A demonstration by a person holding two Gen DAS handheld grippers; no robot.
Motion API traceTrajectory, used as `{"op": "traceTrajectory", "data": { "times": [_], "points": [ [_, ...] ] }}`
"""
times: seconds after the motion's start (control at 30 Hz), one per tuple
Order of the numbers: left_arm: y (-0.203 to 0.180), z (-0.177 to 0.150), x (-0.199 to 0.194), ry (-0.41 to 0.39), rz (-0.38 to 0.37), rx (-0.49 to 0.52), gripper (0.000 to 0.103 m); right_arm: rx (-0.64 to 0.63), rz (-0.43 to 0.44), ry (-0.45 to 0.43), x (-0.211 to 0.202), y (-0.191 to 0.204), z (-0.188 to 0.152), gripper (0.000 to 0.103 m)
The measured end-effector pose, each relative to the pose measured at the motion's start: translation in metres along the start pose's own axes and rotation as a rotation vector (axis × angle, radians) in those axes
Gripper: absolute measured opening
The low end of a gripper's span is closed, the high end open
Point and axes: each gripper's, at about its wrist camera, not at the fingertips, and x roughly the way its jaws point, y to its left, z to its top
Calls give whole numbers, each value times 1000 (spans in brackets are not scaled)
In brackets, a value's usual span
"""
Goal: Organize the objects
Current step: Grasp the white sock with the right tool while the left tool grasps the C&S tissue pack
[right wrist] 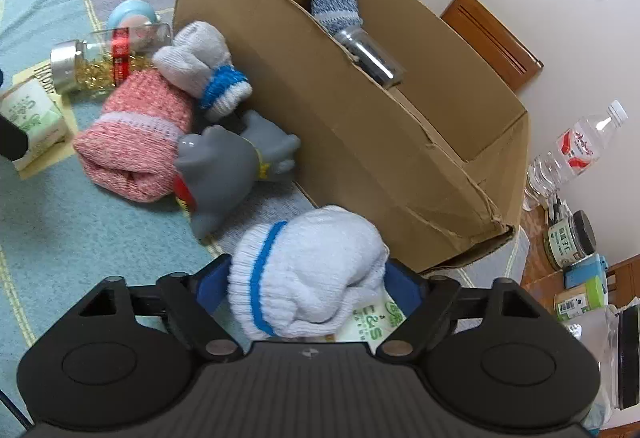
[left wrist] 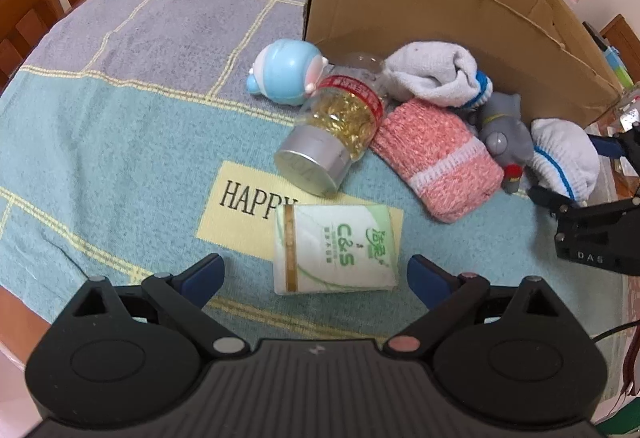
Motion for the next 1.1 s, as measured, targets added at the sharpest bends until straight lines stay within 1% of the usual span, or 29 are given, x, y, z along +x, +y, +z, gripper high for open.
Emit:
{"op": "traceTrajectory", "data": {
  "times": [0.1, 0.2, 0.33, 0.37, 0.43, 0.5, 0.53, 0.6, 0.8, 1.1],
  "points": [
    [-1, -3, 2, -3, 9, -1, 97, 7, 5, 5, 1, -2, 0, 84],
    [-5, -4, 4, -6, 3, 5, 96, 0, -5, 8, 3, 0, 0, 84],
    [-15, -6, 8, -37, 26, 63, 93, 14, -3, 7, 5, -1, 2, 84],
    [-17, -7, 7, -49, 34, 70, 89, 16, -3, 6, 5, -1, 3, 84],
    [-20, -8, 7, -67, 43, 94, 84, 14, -3, 4, 6, -1, 5, 84],
    [-22, -9, 6, -83, 52, 109, 75, 13, -5, 3, 7, -1, 5, 84],
    [-22, -10, 5, -90, 53, 114, 73, 13, -5, 3, 8, -1, 6, 84],
    [-22, -10, 4, -100, 53, 116, 67, 13, -4, 5, 8, 0, 7, 83],
    [-17, -14, 0, -92, 23, 128, 65, 38, 11, 1, 3, -4, 7, 80],
    [-15, 1, -15, -72, -29, 189, 64, 137, 80, 5, -14, -18, 12, 79]
  ]
}}
